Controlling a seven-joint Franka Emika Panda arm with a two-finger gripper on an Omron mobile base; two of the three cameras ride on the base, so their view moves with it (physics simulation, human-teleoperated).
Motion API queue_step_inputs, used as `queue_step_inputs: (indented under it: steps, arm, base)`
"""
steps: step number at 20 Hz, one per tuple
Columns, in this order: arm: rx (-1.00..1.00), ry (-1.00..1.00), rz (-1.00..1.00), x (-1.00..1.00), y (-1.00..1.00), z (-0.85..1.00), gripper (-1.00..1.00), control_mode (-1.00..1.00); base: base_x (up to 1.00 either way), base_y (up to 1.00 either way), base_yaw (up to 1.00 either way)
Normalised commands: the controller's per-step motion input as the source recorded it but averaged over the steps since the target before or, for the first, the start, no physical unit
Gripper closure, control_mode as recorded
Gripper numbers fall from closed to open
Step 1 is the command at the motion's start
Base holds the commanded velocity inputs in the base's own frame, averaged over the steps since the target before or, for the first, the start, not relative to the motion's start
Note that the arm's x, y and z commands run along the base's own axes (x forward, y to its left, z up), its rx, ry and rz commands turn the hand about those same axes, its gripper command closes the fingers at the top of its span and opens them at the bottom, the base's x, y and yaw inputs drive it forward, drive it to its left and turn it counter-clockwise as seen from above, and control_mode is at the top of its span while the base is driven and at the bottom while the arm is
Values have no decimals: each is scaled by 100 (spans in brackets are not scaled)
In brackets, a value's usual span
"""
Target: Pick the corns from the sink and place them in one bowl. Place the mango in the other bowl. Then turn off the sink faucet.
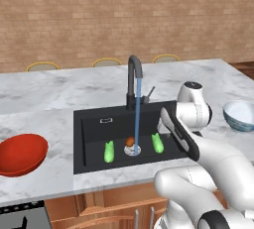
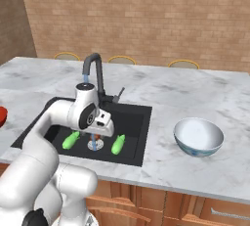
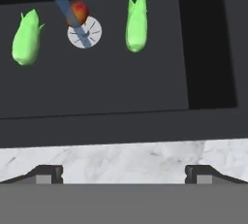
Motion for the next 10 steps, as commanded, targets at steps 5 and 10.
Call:
queue_step_inputs:
  steps: [5, 10]
  arm:
    - [0, 0, -1, 17, -8, -30, -100, -100]
    - [0, 0, 0, 34, -2, -29, -100, -100]
  base:
    - [0, 0, 0]
    - [0, 0, 0]
